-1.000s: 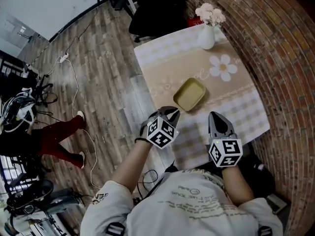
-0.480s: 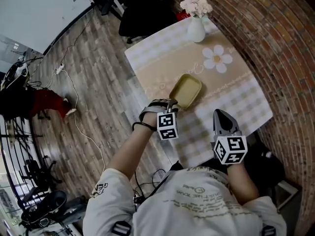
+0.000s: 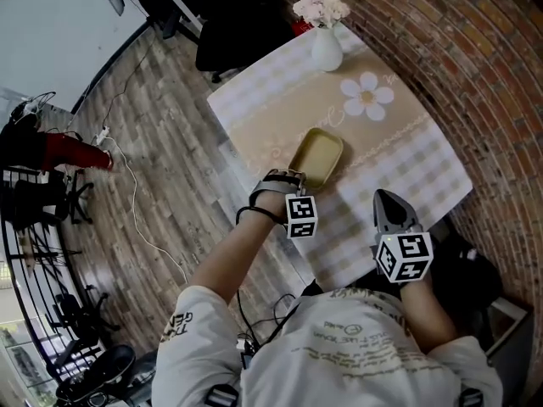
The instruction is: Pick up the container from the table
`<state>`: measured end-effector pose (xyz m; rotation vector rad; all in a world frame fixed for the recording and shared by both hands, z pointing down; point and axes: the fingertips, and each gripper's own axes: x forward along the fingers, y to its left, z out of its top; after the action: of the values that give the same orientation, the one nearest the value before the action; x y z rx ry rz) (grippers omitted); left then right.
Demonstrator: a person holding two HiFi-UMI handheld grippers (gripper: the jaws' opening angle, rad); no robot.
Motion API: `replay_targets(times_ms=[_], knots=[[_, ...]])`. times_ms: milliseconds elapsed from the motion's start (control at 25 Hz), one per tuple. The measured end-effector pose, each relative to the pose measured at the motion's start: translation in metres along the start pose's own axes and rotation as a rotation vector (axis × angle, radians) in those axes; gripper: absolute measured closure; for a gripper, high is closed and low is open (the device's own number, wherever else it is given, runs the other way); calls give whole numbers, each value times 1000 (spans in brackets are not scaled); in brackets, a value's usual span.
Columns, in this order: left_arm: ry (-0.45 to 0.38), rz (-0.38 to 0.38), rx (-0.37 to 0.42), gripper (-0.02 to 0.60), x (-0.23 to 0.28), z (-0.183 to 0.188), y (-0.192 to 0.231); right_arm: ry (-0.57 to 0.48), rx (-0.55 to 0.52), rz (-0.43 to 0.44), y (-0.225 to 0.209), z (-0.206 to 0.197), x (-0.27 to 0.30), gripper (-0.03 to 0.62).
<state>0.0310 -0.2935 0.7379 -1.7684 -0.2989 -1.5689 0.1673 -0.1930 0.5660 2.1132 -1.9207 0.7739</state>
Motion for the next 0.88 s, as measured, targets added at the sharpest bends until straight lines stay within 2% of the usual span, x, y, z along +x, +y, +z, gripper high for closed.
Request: replay_targets(times_ms=[40, 240, 560, 880], knots=[[7, -1, 8, 472, 1, 0, 0, 0, 0, 0, 0, 0, 0, 592], [9, -17, 40, 557, 0, 8, -4, -2, -3, -2, -4, 1, -4, 592], [21, -4, 21, 566, -12, 13, -4, -5, -9, 11, -8, 5, -7, 592], [14, 61, -66, 566, -48, 19, 13, -9, -43, 77, -1, 16, -2, 592]])
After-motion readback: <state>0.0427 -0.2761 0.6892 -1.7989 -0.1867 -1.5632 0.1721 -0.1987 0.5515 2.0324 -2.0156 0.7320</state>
